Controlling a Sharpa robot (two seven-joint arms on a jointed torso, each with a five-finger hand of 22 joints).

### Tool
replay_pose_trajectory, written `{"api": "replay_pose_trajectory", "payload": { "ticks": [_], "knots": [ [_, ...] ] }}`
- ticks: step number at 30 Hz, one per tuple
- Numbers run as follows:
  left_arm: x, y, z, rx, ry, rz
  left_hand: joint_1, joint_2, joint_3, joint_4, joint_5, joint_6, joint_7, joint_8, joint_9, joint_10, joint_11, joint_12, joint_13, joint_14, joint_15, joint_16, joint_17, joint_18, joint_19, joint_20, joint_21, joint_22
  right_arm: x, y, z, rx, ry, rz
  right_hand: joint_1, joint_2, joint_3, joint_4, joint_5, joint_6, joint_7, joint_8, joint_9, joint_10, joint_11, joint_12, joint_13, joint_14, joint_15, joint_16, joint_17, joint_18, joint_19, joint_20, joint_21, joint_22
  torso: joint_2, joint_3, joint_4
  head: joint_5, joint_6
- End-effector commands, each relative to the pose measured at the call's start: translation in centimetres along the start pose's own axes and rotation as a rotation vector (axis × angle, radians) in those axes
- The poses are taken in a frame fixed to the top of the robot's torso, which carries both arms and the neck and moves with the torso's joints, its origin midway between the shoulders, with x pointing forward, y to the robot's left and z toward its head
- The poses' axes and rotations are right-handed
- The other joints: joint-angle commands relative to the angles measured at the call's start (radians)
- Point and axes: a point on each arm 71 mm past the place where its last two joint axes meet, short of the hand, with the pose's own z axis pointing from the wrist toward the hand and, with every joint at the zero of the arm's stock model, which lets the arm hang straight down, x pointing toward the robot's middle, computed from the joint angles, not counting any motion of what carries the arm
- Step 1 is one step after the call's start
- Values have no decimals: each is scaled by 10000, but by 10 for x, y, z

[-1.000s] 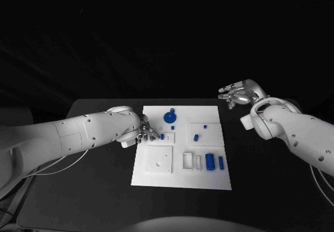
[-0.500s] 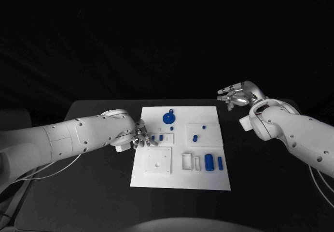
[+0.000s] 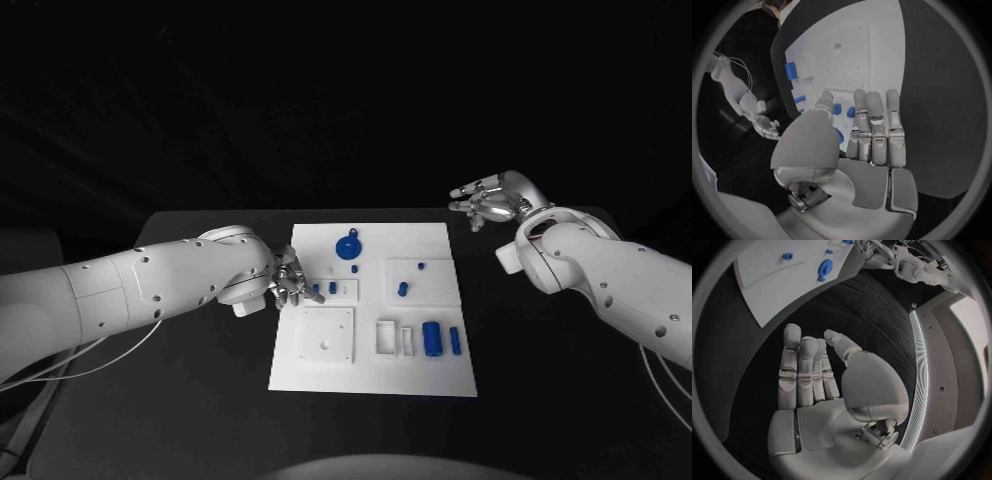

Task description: Assemble the parts on the task board

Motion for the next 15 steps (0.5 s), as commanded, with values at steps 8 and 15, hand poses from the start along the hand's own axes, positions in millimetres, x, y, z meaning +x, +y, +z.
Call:
{"api": "replay_pose_trajectory", "payload": {
  "ticks": [8, 15],
  "knots": [
    [-32, -38, -31, 3113, -2680, 1276, 1748, 1114, 932, -2348, 950, 565, 314, -20, -3186, -568, 526, -2879, -2563, -341, 614, -3425, -2116, 61, -1173, 523, -258, -2228, -2, -2, -1, -37, 52, -69, -100, 19, -47, 46, 54, -83, -5, -29, 0, -43, 15, -5, -26, -85, 22, -65, -26, 80, 77, 33, -15, 125, 7, -13, -3, -146, 169],
    [-37, -73, -43, 5373, -3986, 2021, 2030, 1080, 1156, -2799, 688, 392, 476, -22, -4462, -1218, 911, -3896, -2598, -52, 689, -3935, -2268, 239, -1147, 567, -149, -2427, -1, -2, 0, -47, 42, -25, -100, 13, -46, 43, 64, -99, 1, -32, -3, -65, 22, -29, -42, -111, 27, -84, -39, 77, 52, 38, -45, 114, 31, -10, -23, -199, 297]
  ]
}}
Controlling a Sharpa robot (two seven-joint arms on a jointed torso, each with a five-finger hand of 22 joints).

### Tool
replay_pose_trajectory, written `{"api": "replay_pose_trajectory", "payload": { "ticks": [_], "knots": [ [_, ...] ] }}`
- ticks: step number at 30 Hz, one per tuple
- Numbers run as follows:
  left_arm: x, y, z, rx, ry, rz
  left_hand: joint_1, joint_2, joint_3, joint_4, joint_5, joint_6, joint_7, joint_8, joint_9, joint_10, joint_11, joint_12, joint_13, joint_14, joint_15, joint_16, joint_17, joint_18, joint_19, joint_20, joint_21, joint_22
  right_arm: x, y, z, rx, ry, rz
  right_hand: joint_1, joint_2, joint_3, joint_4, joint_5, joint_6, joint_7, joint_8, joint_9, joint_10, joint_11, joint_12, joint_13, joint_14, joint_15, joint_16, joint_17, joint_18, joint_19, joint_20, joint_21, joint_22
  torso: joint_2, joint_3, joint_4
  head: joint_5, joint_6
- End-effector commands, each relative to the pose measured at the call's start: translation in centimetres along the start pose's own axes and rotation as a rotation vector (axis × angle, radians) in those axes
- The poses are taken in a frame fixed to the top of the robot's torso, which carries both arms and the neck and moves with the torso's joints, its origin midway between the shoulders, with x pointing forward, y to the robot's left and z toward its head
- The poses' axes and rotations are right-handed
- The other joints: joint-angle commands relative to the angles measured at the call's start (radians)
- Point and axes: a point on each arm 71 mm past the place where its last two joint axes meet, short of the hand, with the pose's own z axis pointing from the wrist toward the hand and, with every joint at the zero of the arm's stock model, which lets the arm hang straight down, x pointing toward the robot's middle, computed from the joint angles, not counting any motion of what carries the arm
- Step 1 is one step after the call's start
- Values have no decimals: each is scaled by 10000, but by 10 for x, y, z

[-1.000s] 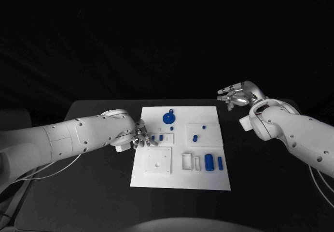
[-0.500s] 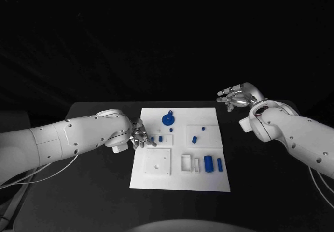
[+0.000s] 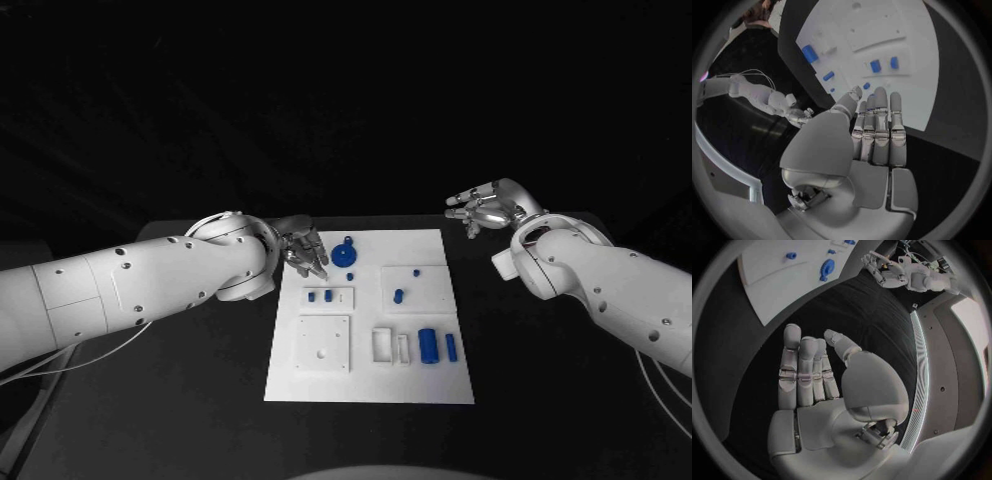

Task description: Assemble the parts on the task board

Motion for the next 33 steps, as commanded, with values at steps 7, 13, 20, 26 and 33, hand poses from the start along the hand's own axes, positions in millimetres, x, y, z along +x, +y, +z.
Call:
{"api": "replay_pose_trajectory", "payload": {
  "ticks": [7, 13, 20, 26, 33],
  "knots": [
    [-3, -40, 14, 3124, -2267, 2410, 5, -68, 241, -227, -5, -9, 7, -20, -1022, -566, 162, -133, -19, 320, -8, -258, 79, 368, -84, 82, 152, 945, 3, 2, 1, -168, 99, -16, -110, 15, -11, 21, 76, -86, -15, -29, -2, -50, 23, -110, -101, -90, -7, -73, -41, 74, 51, 42, -87, 97, 33, 0, -13, -51, 174],
    [13, -42, 29, 3426, -2254, 3159, -227, -307, 279, 11, 44, -57, -43, -8, -1023, -656, 156, -127, -17, 429, -15, -155, 212, 381, 138, 115, -15, 650, 4, 4, 1, -253, 105, -118, -120, 2, -8, 23, 121, -100, -15, -30, -3, -38, 22, -157, -168, -86, -7, -87, -66, 75, 56, 43, -115, 90, 64, -13, -38, -37, 240],
    [23, -41, 41, 3735, -2269, 3587, -21, -458, 397, -16, 35, 170, 2, -12, -1031, -569, 133, -134, -20, 427, -86, 331, 511, 361, 285, 16, 137, 679, 5, 6, 1, -318, 95, -81, -144, -55, 152, 4, 149, -149, 38, -33, -5, -61, 114, -1536, -1586, -398, 111, -1406, -919, 40, -515, 169, -611, -744, 86, -14, -58, -24, 263],
    [29, -40, 47, 3702, -1858, 3980, -40, -547, 359, -86, -187, 198, -45, -16, -1033, -622, 109, -134, -18, 214, -142, 1299, 956, 369, 332, -37, 302, 1353, 5, 6, 1, -360, 58, 5, -63, -35, 137, 34, 166, -207, 139, -51, -16, 252, 316, -3603, -3853, -502, 397, -3575, -2634, 15, -1394, 460, -714, -3189, 69, -19, -38, -33, 242],
    [39, -34, 53, 3513, -1416, 4219, -151, -847, 91, 116, -271, -229, 23, -12, -1033, -1060, 189, -140, -15, 102, -110, 1529, 927, 354, 539, 28, 15, 1111, 7, 8, 1, -385, 131, 93, 76, 37, 17, 14, 137, -419, 236, -34, -41, 390, 518, -4794, -5244, -608, 675, -4984, -3825, -31, -2163, 712, -615, -5043, 63, -21, -42, -15, 243]
  ]
}}
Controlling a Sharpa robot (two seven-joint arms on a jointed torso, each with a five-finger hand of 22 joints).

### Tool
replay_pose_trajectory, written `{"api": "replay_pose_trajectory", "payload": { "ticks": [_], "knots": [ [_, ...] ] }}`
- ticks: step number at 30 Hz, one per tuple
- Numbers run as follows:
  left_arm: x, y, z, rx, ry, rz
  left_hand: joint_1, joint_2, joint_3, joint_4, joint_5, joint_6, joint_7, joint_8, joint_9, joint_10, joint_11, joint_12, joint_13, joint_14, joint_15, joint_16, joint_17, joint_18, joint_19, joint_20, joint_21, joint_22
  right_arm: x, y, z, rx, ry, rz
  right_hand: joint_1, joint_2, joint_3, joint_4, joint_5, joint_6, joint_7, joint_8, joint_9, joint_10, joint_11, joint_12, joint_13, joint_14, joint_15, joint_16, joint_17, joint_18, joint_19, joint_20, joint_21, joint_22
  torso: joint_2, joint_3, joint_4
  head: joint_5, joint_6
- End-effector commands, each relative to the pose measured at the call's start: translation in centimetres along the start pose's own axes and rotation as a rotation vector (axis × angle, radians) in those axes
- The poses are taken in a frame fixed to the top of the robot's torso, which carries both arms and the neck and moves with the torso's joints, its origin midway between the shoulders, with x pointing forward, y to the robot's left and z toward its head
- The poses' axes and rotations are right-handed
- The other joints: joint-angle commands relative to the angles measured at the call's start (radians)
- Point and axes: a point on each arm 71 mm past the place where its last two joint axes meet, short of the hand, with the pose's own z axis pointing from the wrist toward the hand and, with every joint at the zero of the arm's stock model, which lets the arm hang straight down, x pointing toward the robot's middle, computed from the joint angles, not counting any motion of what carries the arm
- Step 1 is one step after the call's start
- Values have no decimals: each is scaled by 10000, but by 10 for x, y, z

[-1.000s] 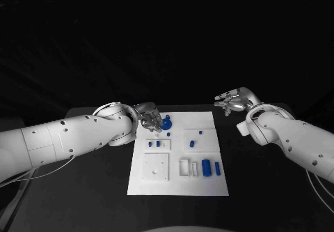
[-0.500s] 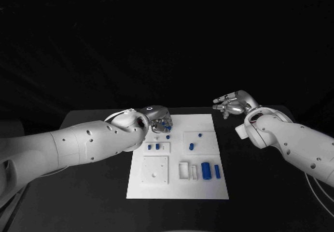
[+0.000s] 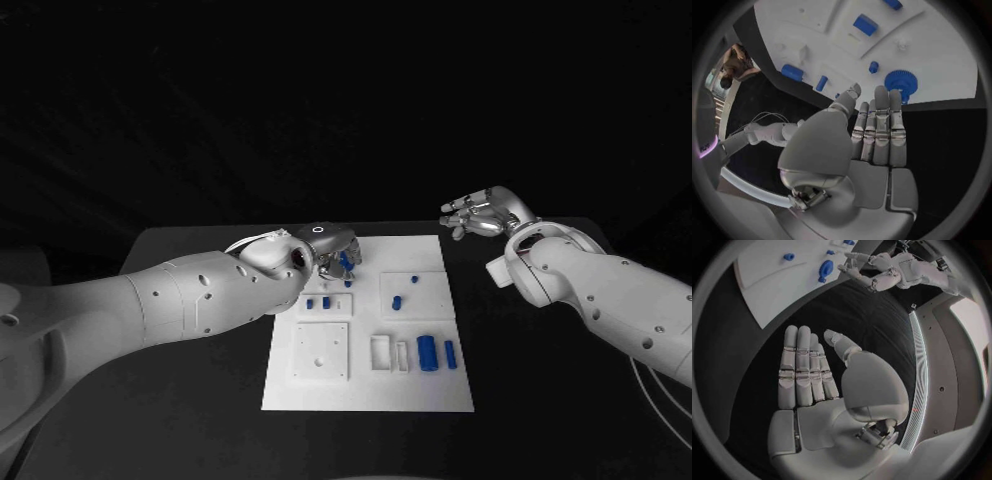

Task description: Assemble the parts on the task board

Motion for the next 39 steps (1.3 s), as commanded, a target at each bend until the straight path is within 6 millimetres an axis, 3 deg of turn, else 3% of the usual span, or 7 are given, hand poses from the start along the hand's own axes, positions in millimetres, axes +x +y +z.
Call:
{"api": "replay_pose_trajectory", "payload": {
  "ticks": [1, 5, 6, 21, 37, 39],
  "knots": [
    [8, -2, 1, 337, 398, 323, 85, -104, -107, 115, -45, -55, 5, -32, 7, -65, 11, -24, 4, -68, -22, 99, -110, 38, 124, -15, -60, -238, 2, 3, 0, -180, 77, 60, 67, 40, -37, 8, 36, -165, 24, -33, -20, 72, 84, -400, -429, 20, 135, -446, -369, -21, -191, 65, 45, -578, -9, -2, -5, 17, 17],
    [13, 0, 2, 258, 523, 315, 106, -82, -102, 137, -50, -62, 31, -18, 5, -52, 17, -40, -3, -36, -23, 149, -117, 46, 157, -18, -39, -260, 3, 3, 0, -187, 134, 90, 155, 62, -167, -17, 19, -198, 39, -33, -18, 361, 74, -846, -1020, 302, 164, -982, -855, 2, -90, 98, 75, -1545, -6, -3, -9, 40, 9],
    [14, 1, 2, 242, 551, 308, 107, -83, -103, 141, -50, -63, 33, -18, 5, -50, 17, -40, -3, -38, -23, 158, -118, 46, 160, -18, -38, -263, 3, 3, 0, -184, 149, 95, 204, 121, -472, -15, 29, -181, 31, -33, -33, 693, 100, -1187, -1657, 661, 152, -1486, -1255, -70, 186, 68, 161, -2948, -5, -1, -2, 34, 7],
    [29, 4, 6, 82, 783, 260, 187, 10, 97, 78, 9, 5, 64, -18, 5, 33, 0, -44, -7, -98, -78, 738, -72, 85, 236, -87, 51, 258, 5, 4, 1, -200, 226, 128, 182, 155, -488, -64, 31, -202, 44, -29, -31, 605, 162, -1321, -1793, 634, 215, -1795, -1425, -73, 132, 127, 263, -3882, 0, -9, -1, 29, -7],
    [36, 11, 10, -170, 1139, 63, 42, 270, 699, -378, 195, 138, 52, -19, 5, 260, -57, -54, -13, -178, -138, 1318, 27, 197, 100, -145, 198, 1899, 6, 5, 1, -196, 278, 154, 164, 162, -505, -55, 42, -193, 45, -31, -31, 617, 165, -1363, -1790, 661, 219, -1842, -1472, -82, 126, 128, 328, -4121, 7, -16, 6, -17, -32],
    [38, 11, 10, -169, 1192, 30, 15, 341, 756, -400, 193, 257, -11, -14, 9, 317, -101, -51, -11, -198, -176, 1422, 54, 199, 90, -160, 180, 2076, 7, 5, 1, -200, 286, 159, 176, 168, -532, -48, 36, -191, 45, -30, -32, 629, 168, -1396, -1789, 677, 221, -1877, -1504, -90, 99, 127, 556, -4532, 6, -16, 7, -19, -39]
  ]
}}
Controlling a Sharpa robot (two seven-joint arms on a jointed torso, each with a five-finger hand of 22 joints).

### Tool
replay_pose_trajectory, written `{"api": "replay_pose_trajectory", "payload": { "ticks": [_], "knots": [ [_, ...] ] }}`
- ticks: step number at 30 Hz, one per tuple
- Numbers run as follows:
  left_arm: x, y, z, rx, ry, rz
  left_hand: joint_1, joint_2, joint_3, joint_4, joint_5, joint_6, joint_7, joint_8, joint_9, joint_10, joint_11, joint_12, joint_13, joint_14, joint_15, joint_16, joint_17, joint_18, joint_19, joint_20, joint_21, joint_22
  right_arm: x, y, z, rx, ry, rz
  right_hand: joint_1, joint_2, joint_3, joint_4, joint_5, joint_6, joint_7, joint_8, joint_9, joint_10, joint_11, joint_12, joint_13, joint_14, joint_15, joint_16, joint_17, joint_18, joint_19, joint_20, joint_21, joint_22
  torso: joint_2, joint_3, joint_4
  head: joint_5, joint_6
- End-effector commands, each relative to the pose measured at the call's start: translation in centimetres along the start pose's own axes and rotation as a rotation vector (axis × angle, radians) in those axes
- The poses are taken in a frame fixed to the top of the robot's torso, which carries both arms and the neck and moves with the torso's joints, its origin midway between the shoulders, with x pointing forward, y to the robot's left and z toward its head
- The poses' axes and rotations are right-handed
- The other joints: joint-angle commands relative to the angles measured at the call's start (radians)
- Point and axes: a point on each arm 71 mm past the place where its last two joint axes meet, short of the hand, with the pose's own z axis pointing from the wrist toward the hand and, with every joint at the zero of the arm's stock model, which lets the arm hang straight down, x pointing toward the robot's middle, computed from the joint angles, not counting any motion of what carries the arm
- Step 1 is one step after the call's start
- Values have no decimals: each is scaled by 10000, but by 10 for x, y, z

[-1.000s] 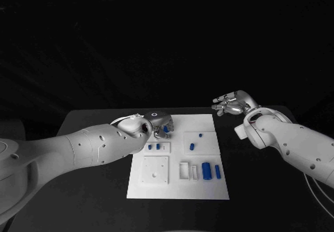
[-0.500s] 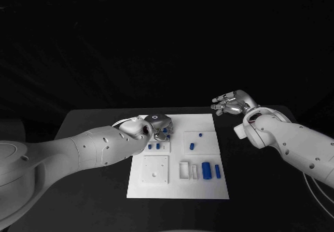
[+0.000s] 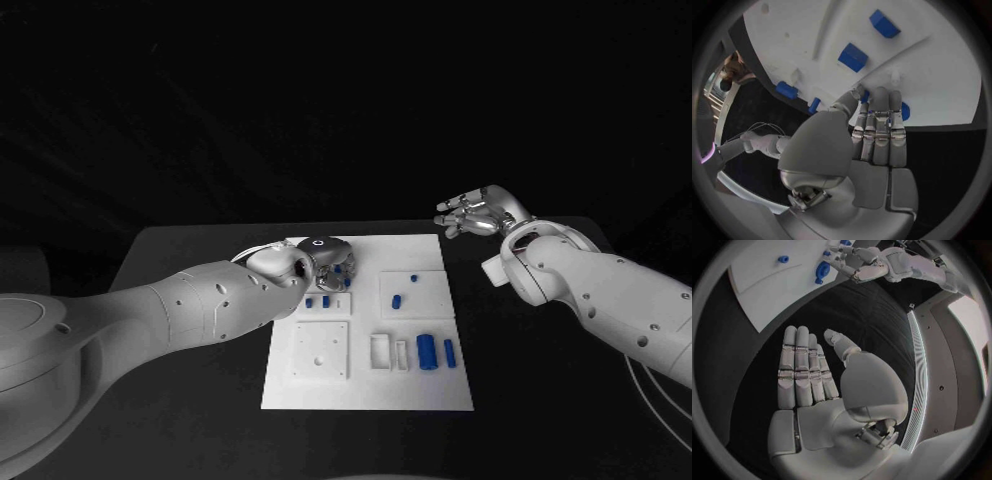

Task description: Assemble the parts on the task board

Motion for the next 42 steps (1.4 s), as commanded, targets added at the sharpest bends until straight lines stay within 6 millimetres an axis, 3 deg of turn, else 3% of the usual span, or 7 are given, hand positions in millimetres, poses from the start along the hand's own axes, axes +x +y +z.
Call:
{"api": "replay_pose_trajectory", "payload": {
  "ticks": [1, 16, 22, 29, 31, 32, 42],
  "knots": [
    [5, -2, 1, 170, 288, -173, -7, 157, 87, -5, 67, 194, -50, -15, 6, 155, -35, -50, -13, -39, -51, 138, 42, 196, -38, -60, 31, 183, 2, 2, 0, -105, 141, 51, 47, 39, -49, -6, 37, -64, -12, -30, -9, 26, 22, -58, -6, 62, 21, -70, -28, -84, -35, 35, 143, -227, -3, -6, 3, -3, -12],
    [9, -2, 3, 150, 350, -337, -140, 251, 184, -1, -17, 134, -106, -22, -7, 375, -123, -51, -12, -71, -115, 773, 137, 162, 157, -134, -82, 454, 4, 3, 1, -121, 197, 69, 48, 43, -45, 0, 41, -50, -12, -28, -8, 23, 23, -61, -5, 52, 25, -76, -32, -86, -61, 38, 211, -333, -12, 4, 4, -8, -54],
    [9, 2, 3, -15, 360, -319, -2, 499, 139, 40, -14, 672, -75, -7, 14, 1003, -240, -44, -8, 159, -149, 949, 165, 221, 326, -184, 91, 497, 4, 3, 0, -118, 213, 71, 48, 43, -45, 0, 41, -50, -12, -28, -8, 23, 23, -61, -5, 52, 25, -76, -32, -86, -61, 38, 211, -333, -16, 7, 7, -6, -67],
    [8, 5, 2, -222, 272, -207, 325, 830, -140, -25, -16, 1404, -204, -13, 59, 1761, -508, -50, 9, 843, -359, 1550, 504, 299, 767, -401, 806, 515, 4, 2, 1, -107, 214, 65, 40, 48, -45, 8, 44, -49, -12, -30, -9, 23, 24, -62, -6, 46, 28, -79, -34, -88, -75, 41, 238, -373, -14, 5, 7, -4, -72],
    [8, 6, 2, -265, 233, -177, 509, 915, -19, -159, -560, 1447, -215, -15, 56, 1845, -525, -48, 10, 933, -396, 1640, 568, 342, 795, -452, 1008, 526, 4, 2, 1, -106, 216, 64, 40, 48, -45, 8, 44, -49, -12, -30, -9, 23, 24, -62, -6, 46, 28, -79, -34, -88, -75, 41, 238, -373, -12, 7, 4, -4, -64],
    [8, 6, 2, -275, 208, -168, 519, 919, 107, -212, -764, 1473, -217, -15, 55, 1877, -520, -49, 11, 984, -398, 1677, 596, 354, 796, -457, 1129, 527, 4, 2, 1, -106, 217, 64, 40, 48, -45, 8, 44, -49, -12, -30, -9, 23, 24, -62, -6, 46, 28, -79, -34, -88, -75, 41, 238, -373, -12, 7, 4, -4, -64],
    [5, 6, -1, -189, -189, -340, 136, 705, 844, -244, -760, 1714, -295, -11, 79, 2131, -609, -46, 13, 1144, -461, 1777, 771, 401, 618, -492, 1909, 479, 4, 2, 1, -112, 227, 63, 41, 50, -39, 12, 60, -48, -13, -31, -9, 15, 26, -65, -6, 35, 31, -85, -39, -88, -92, 42, 269, -420, -8, 11, 2, 15, -47]
  ]
}}
